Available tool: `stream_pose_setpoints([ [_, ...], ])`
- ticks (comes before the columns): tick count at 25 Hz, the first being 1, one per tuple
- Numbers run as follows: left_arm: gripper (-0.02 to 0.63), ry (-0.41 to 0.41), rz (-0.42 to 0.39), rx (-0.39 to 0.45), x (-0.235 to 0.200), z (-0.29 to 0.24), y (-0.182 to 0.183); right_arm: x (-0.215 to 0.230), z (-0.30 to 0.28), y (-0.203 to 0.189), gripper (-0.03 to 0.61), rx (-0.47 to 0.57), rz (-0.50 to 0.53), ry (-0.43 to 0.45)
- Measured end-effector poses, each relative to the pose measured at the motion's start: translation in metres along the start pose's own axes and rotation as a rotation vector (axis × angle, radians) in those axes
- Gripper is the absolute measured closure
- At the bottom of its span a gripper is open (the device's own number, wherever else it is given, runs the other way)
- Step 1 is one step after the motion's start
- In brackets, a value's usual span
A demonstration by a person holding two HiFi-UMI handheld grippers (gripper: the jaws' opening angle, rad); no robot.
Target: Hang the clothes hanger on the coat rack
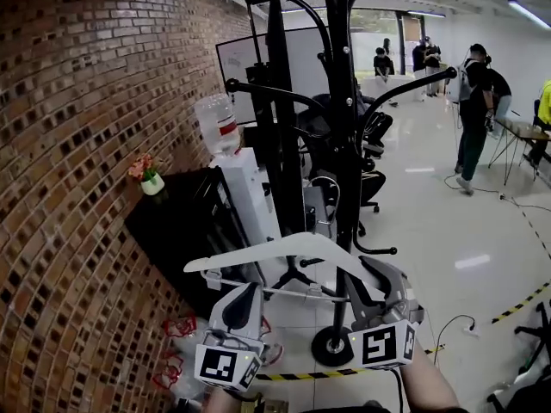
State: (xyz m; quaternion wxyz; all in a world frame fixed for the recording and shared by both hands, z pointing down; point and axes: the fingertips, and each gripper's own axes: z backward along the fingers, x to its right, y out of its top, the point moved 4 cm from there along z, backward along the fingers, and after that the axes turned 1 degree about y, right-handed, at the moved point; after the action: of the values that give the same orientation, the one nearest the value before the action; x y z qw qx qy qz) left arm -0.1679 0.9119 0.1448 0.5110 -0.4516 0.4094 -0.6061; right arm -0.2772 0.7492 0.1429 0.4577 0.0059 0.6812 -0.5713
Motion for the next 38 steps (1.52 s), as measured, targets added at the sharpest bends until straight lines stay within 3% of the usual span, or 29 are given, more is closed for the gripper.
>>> stream_pose_setpoints([
  [5, 0.609, -0.111, 0.018, 0.069, -0.017, -0.027, 0.018, 0.018, -0.019, 0.026, 0.459, -0.057, 0.031, -0.116],
  [11, 0.609, -0.171, 0.037, 0.103, -0.032, -0.045, 0.022, 0.039, -0.041, 0.051, 0.459, -0.111, 0.070, -0.219],
  [17, 0.609, -0.210, 0.056, 0.096, -0.039, -0.067, 0.019, 0.059, -0.056, 0.073, 0.459, -0.140, 0.096, -0.255],
  [25, 0.609, -0.235, 0.063, 0.133, -0.034, -0.086, 0.043, 0.076, -0.074, 0.083, 0.459, -0.139, 0.071, -0.301],
  [38, 0.609, -0.245, 0.077, 0.138, -0.024, -0.097, 0.042, 0.092, -0.088, 0.077, 0.457, -0.173, 0.089, -0.331],
])
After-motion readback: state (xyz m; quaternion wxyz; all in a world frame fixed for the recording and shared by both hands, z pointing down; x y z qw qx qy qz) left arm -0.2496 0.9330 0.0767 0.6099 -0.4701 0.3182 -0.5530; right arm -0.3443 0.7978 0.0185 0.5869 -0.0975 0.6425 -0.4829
